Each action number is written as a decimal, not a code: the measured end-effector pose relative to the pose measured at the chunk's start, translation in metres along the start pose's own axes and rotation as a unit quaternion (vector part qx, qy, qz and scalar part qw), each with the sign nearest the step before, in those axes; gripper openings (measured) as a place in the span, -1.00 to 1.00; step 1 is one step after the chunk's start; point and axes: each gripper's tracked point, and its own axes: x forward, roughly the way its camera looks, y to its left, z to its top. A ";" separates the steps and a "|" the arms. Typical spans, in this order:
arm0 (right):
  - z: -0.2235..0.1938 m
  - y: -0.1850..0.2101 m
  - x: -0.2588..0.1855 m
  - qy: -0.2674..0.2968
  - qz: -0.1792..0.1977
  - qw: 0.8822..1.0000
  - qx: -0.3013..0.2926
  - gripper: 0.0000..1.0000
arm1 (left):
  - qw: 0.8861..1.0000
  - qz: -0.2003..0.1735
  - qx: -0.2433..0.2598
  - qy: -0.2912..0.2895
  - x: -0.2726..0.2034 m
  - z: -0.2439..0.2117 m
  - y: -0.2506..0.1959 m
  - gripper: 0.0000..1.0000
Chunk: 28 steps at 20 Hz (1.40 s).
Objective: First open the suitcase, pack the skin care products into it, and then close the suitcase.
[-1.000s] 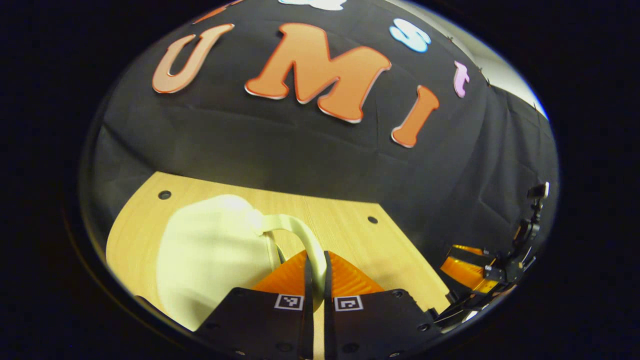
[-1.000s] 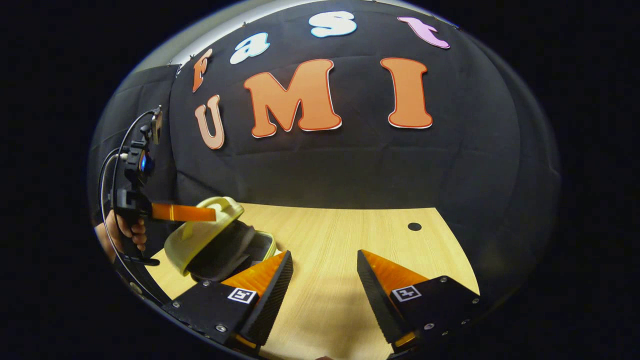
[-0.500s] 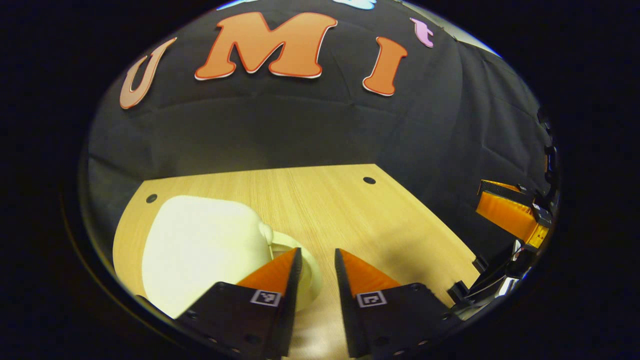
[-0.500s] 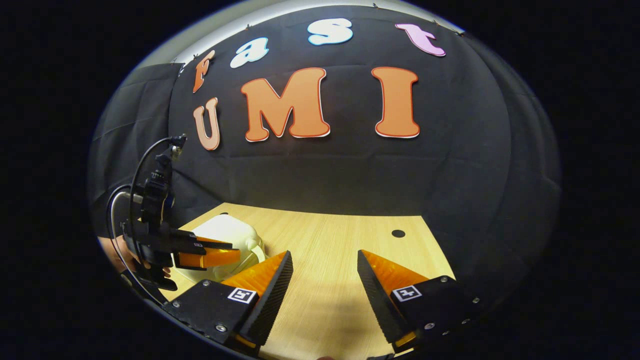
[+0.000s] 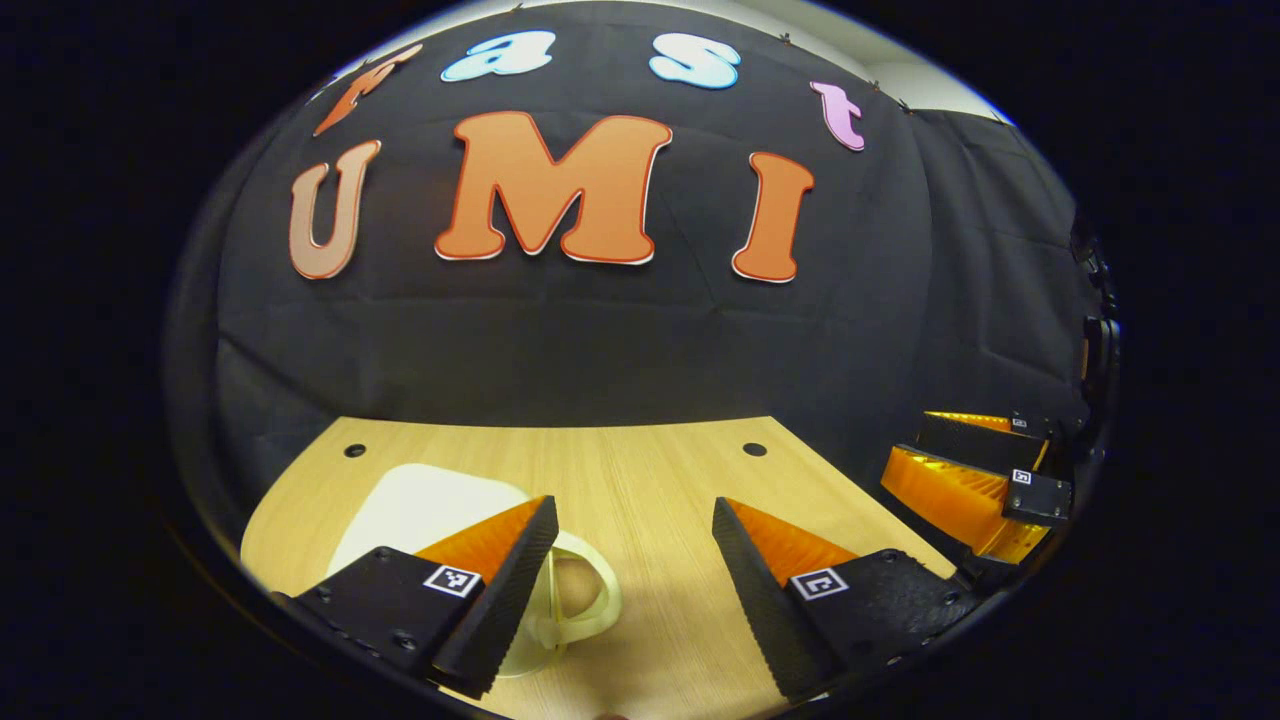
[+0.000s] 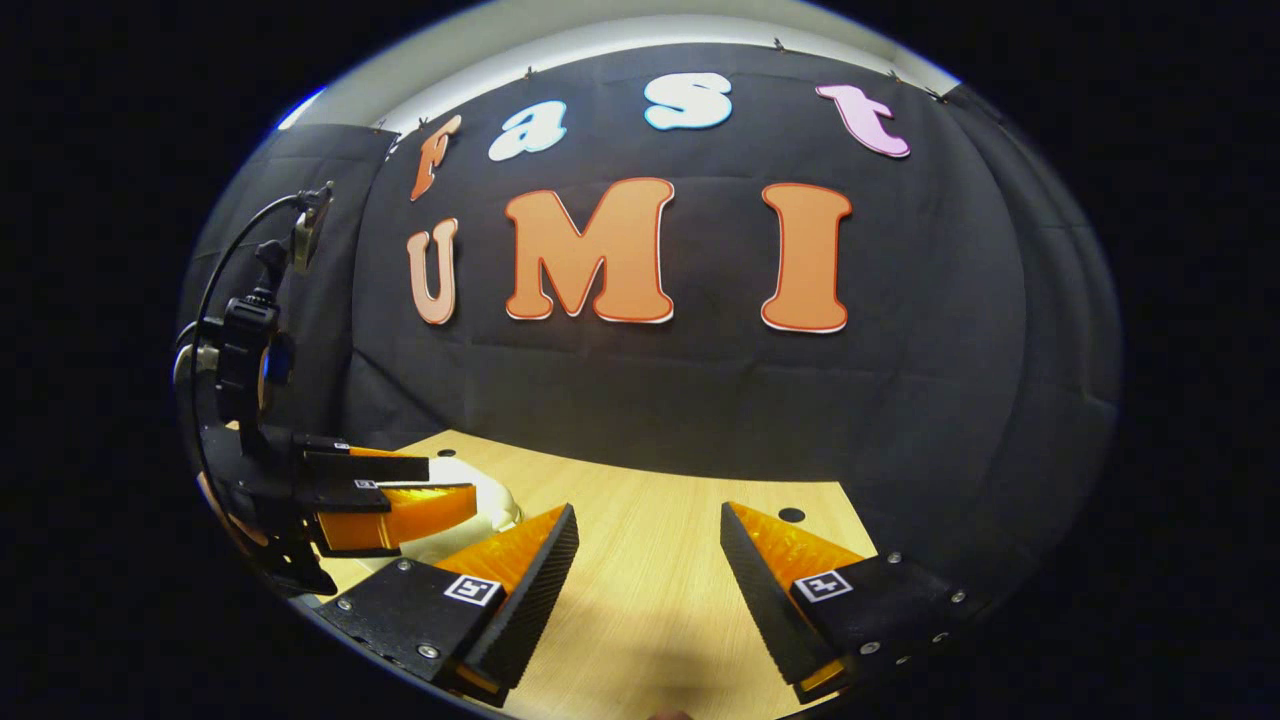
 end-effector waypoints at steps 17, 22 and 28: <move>0.015 0.013 -0.023 -0.037 0.015 0.998 -0.045 0.89 | 0.999 0.018 0.013 -0.031 -0.019 0.013 -0.026 0.94; 0.016 0.014 -0.025 -0.041 0.016 0.999 -0.019 0.90 | 0.999 0.022 0.024 -0.038 -0.025 0.016 -0.028 0.93; 0.032 0.015 -0.024 -0.065 0.021 0.997 -0.019 0.90 | 0.997 0.046 0.023 -0.052 -0.036 0.025 -0.021 0.94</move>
